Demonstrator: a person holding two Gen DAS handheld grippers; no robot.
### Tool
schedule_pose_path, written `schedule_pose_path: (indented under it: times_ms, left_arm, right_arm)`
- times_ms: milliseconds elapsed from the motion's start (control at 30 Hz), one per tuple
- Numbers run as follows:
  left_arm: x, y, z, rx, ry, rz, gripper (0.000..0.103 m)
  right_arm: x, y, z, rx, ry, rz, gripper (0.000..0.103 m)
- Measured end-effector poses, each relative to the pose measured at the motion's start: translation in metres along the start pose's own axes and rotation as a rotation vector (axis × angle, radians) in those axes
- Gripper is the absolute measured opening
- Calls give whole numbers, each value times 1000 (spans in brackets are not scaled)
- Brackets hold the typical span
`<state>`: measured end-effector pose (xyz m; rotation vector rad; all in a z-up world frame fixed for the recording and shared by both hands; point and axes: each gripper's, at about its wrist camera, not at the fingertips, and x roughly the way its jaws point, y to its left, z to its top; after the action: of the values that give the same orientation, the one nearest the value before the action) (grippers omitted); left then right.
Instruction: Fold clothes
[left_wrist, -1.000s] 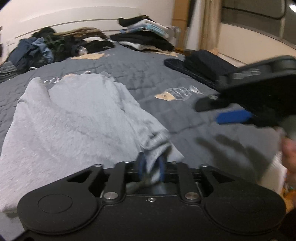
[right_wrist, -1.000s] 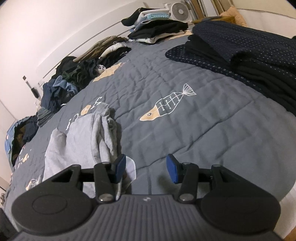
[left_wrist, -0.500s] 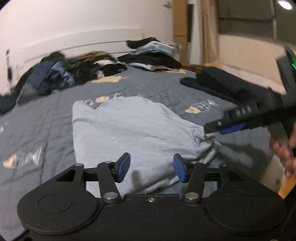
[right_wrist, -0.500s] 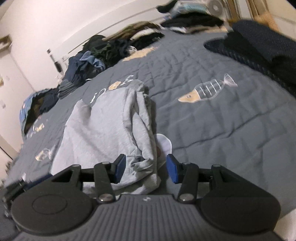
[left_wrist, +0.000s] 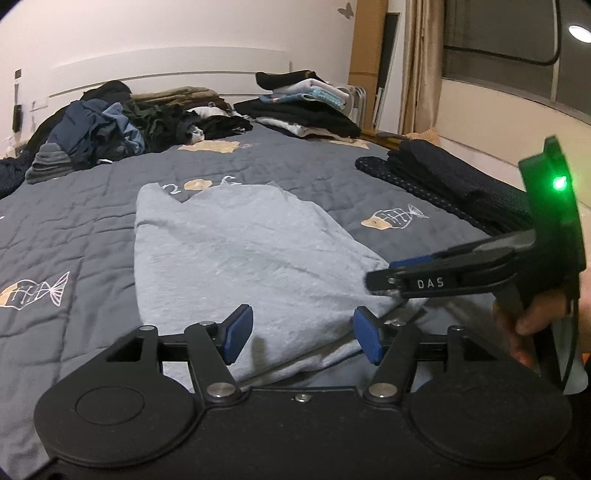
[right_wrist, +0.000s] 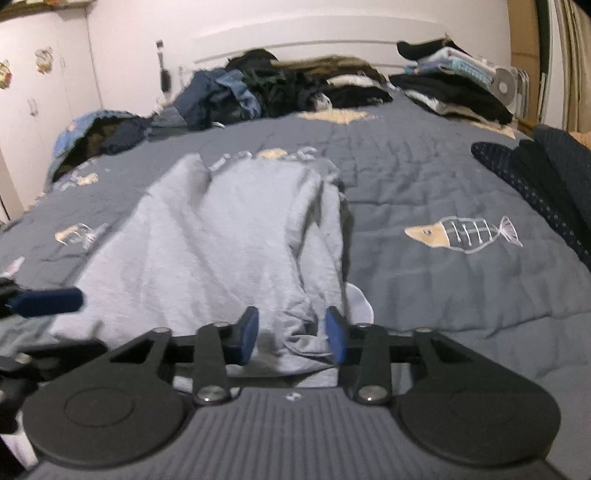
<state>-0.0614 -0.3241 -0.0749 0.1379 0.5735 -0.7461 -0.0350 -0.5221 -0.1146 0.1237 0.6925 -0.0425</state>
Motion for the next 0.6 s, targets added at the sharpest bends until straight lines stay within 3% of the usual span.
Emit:
schedule_pose_path:
  times_ms: [133,233,333,533,600]
  left_arm:
    - [-1,8,2,-32,-2,19,60]
    - [-3,15,6,-49,-16,30,60]
    - [-4,7,2,77,-17,55,60]
    - [-5,-7,-7,329,-18,104,60]
    - [-5,-12,-9,413,-19,121,60]
  right_arm:
    - [-9,-5,3,51,-18,20,8]
    - [-29,-29,10,259,-64,123,8]
    - [-44,-54,12,427,-78,220,7]
    - [-23,-52,1,421,24,140,7]
    - [-26,-53,2,441,11,150,7]
